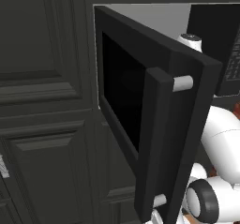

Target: Pick the cheese from the counter and place it in the microwave.

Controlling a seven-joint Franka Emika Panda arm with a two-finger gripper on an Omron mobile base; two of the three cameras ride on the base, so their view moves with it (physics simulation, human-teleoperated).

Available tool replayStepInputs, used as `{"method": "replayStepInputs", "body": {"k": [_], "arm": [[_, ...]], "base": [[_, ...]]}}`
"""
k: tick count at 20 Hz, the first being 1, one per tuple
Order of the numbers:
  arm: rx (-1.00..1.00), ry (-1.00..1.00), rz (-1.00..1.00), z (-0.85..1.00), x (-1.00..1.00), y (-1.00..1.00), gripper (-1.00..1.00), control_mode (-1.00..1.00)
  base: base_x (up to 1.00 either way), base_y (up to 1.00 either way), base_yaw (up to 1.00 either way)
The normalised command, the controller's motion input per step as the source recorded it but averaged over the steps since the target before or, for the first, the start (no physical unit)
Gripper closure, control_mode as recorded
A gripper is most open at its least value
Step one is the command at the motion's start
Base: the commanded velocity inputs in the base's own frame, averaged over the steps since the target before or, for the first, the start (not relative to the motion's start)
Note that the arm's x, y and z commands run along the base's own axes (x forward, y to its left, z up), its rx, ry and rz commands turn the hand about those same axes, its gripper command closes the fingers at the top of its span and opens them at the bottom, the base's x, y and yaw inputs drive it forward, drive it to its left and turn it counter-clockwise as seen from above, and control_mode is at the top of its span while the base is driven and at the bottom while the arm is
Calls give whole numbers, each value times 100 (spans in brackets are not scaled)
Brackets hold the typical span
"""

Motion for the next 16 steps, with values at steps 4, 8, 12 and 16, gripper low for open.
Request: {"method": "replayStepInputs", "body": {"k": [4, 8, 12, 16], "arm": [[0, 0, 0, 0, 0, 0, -100, 100], [0, 0, 0, 0, 0, 0, -100, 100], [0, 0, 0, 0, 0, 0, -100, 100], [0, 0, 0, 0, 0, 0, -100, 100]], "base": [[0, 0, 0], [-33, -3, 0], [-94, -13, 0], [-100, -18, 0]]}}
